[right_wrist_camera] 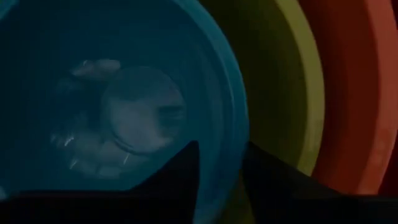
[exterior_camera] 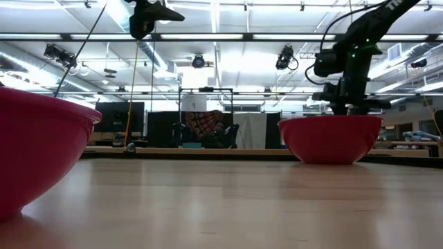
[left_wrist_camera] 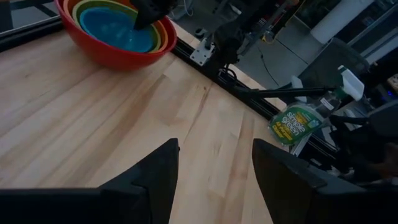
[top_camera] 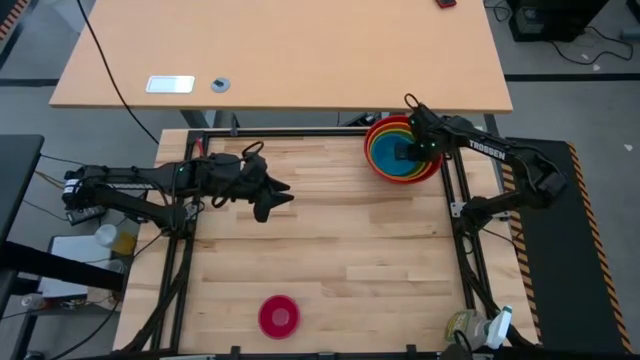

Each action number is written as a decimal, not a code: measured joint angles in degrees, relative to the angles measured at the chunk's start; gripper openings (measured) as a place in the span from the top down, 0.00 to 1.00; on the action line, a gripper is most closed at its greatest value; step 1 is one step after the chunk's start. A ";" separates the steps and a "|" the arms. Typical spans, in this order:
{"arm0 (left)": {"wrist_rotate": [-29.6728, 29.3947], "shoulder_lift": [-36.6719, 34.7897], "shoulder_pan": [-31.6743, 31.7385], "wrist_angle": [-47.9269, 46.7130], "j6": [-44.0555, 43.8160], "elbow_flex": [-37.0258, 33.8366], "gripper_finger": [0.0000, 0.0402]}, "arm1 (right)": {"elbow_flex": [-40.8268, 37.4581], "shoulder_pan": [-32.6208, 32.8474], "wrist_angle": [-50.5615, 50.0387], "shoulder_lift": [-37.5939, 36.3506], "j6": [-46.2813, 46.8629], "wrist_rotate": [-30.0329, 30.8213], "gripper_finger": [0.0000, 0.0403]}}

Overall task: Nest bowls inside each other
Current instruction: Stack the blue bowl on the green bowl, then stack the pink bowl on the blue bowl

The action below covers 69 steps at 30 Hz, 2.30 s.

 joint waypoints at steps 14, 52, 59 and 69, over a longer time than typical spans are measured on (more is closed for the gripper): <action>10.15 0.27 0.00 -5.06 -0.59 0.00 0.49 | 4.82 5.90 -5.24 -6.79 1.90 2.26 0.43; 8.51 36.87 -33.40 -5.50 -36.41 0.04 0.51 | 11.63 46.58 5.37 -9.02 -8.29 6.48 0.43; 9.97 37.81 -33.33 -3.11 -39.71 0.00 0.57 | 11.63 46.58 5.33 -9.02 -8.62 4.48 0.43; 9.72 37.27 -33.40 -2.01 -40.44 2.86 0.59 | 11.63 46.56 6.19 -9.02 -8.69 4.54 0.43</action>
